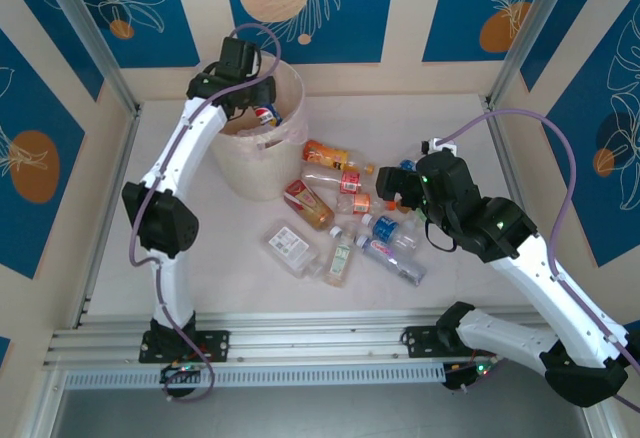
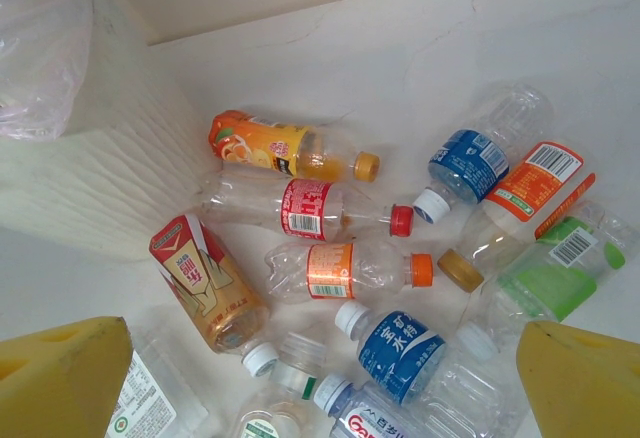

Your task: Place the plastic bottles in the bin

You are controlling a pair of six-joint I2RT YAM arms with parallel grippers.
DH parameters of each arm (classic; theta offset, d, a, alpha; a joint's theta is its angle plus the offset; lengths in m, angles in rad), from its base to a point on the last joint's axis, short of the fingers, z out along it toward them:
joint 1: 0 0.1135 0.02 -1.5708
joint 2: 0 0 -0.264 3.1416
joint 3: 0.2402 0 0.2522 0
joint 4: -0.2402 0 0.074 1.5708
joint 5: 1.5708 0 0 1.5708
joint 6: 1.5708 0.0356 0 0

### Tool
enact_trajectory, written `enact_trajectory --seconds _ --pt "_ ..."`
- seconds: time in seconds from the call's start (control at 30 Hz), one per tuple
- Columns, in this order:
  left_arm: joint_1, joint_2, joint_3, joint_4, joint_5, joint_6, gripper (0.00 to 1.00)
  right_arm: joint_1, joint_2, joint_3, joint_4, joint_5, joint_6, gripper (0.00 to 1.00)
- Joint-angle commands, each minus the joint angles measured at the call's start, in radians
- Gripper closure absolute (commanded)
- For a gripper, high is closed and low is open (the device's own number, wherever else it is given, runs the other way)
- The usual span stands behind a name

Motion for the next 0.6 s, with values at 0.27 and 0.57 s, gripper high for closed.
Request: enact_trajectory --seconds 0.27,0.57 --pt "-0.017 0.046 0.033 -0.047 -0.035 0.018 0.39 0.005 -0.015 0.005 0.005 0.003 0.029 0.01" --pt "-0.017 0.069 0.033 -0.052 -0.046 0.013 0.33 0.004 -0.017 0.000 0.002 0.004 0.026 0.01"
